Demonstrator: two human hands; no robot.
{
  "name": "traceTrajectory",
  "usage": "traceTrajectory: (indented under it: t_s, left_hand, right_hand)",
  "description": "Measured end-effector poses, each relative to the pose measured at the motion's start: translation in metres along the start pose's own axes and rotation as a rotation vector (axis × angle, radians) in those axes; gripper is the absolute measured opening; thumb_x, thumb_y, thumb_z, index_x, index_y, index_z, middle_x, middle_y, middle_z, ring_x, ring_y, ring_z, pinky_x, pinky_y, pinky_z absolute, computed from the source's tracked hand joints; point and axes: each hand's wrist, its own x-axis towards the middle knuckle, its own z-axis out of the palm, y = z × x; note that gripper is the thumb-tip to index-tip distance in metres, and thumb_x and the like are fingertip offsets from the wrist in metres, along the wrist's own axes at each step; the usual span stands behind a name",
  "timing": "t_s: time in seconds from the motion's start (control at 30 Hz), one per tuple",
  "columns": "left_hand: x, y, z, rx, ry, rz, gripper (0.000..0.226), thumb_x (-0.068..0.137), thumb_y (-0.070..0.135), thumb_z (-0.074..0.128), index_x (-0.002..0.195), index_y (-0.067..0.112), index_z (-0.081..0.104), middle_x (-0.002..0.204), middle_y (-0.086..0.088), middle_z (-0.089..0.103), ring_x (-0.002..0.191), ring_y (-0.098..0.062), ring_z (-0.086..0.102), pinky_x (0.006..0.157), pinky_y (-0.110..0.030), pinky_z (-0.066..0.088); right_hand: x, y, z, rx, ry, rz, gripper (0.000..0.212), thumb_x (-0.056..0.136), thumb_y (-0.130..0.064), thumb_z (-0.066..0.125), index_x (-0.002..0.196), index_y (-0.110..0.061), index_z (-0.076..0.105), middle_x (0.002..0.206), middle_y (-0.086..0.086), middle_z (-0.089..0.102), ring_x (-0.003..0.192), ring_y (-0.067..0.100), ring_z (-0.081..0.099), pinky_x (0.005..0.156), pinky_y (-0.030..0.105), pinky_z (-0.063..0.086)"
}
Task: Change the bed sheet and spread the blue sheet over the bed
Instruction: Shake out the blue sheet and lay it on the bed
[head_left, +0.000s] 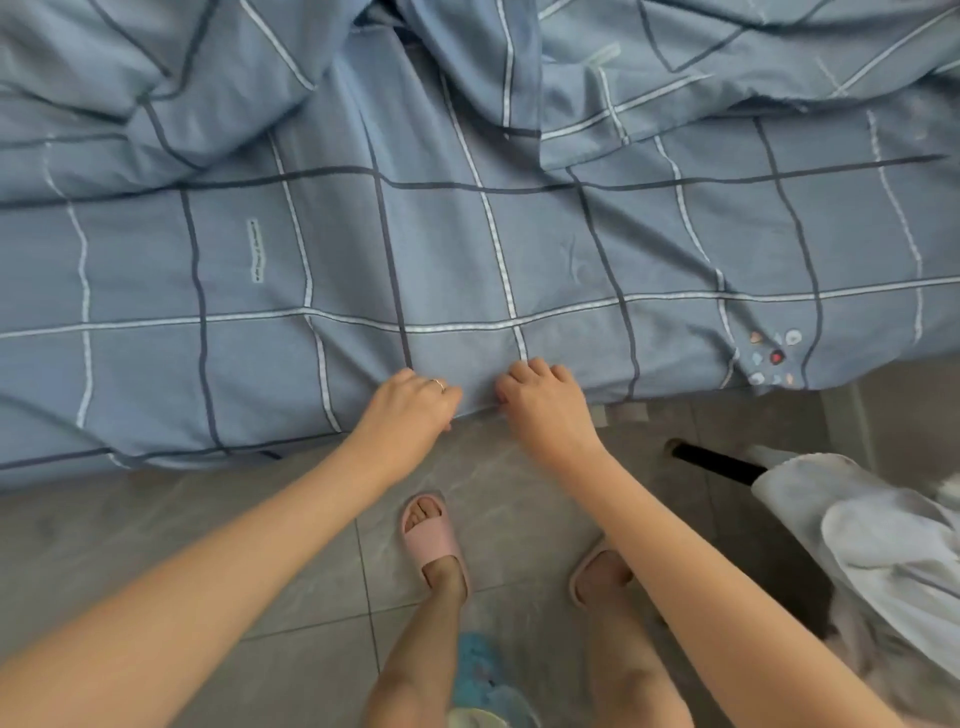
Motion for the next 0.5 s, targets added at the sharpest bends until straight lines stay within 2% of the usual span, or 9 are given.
traceTrajectory:
  t_s: [0.07,0.13,0.17,0.23,0.3,0.4,0.5]
  left_hand:
    - [-0.012,-0.005,0.004,-0.004,0.002,-0.005,0.045,0.036,-0.001,0.09,0.057,0.011,0.052,0.049,-0.006,0.051,0.038,-0.024,0.052,0.043,-0.025,0.039]
    - [-0.022,-0.013,0.011,-0.016,0.031,-0.042,0.045,0.04,-0.004,0.089,0.059,0.011,0.05,0.05,-0.005,0.049,0.038,-0.025,0.051,0.043,-0.026,0.037]
    - [-0.026,-0.015,0.015,-0.024,0.047,-0.055,0.045,0.042,-0.004,0.088,0.06,0.011,0.05,0.051,-0.005,0.049,0.039,-0.025,0.051,0.043,-0.027,0.038]
    - [-0.031,-0.015,0.021,-0.043,0.054,-0.042,0.045,0.041,-0.006,0.087,0.062,0.012,0.051,0.053,-0.004,0.05,0.042,-0.025,0.053,0.045,-0.028,0.04]
    - [-0.038,-0.013,0.028,-0.049,0.066,-0.021,0.047,0.038,-0.008,0.086,0.063,0.013,0.053,0.057,-0.004,0.052,0.046,-0.025,0.055,0.046,-0.029,0.042]
    - [-0.048,-0.016,0.034,-0.035,0.144,-0.1,0.051,0.041,-0.011,0.083,0.081,0.01,0.058,0.079,-0.009,0.055,0.066,-0.028,0.06,0.055,-0.033,0.048]
    - [-0.066,-0.036,0.037,0.05,0.192,-0.358,0.082,0.045,-0.008,0.082,0.117,0.008,0.049,0.116,-0.019,0.047,0.095,-0.039,0.056,0.074,-0.043,0.05]
  right_hand:
    - [-0.006,-0.009,-0.002,0.028,-0.022,-0.003,0.032,0.046,-0.009,0.085,0.061,-0.017,0.059,0.06,0.0,0.053,0.053,0.023,0.053,0.05,0.025,0.033]
    - [-0.008,-0.015,-0.001,0.051,-0.055,-0.022,0.028,0.054,-0.006,0.081,0.067,-0.015,0.058,0.064,0.002,0.054,0.054,0.025,0.054,0.053,0.026,0.029]
    - [-0.008,-0.017,0.001,0.063,-0.092,-0.043,0.023,0.062,-0.004,0.077,0.074,-0.013,0.059,0.07,0.005,0.056,0.06,0.027,0.057,0.057,0.028,0.028]
    - [-0.003,-0.02,0.003,0.08,-0.165,-0.069,0.016,0.08,-0.003,0.061,0.095,-0.011,0.059,0.093,0.008,0.059,0.083,0.031,0.059,0.067,0.031,0.026]
    - [0.002,-0.028,0.004,0.072,-0.237,-0.06,0.024,0.088,-0.005,0.05,0.11,-0.012,0.054,0.112,0.007,0.056,0.101,0.03,0.055,0.073,0.033,0.027]
    - [0.0,-0.035,0.002,0.042,-0.242,0.029,0.031,0.087,-0.003,0.046,0.116,-0.015,0.05,0.117,0.004,0.054,0.108,0.027,0.052,0.082,0.035,0.03]
    - [-0.006,-0.042,0.0,0.047,-0.207,0.101,0.029,0.084,-0.003,0.049,0.11,-0.014,0.051,0.108,0.006,0.057,0.103,0.029,0.053,0.08,0.036,0.034]
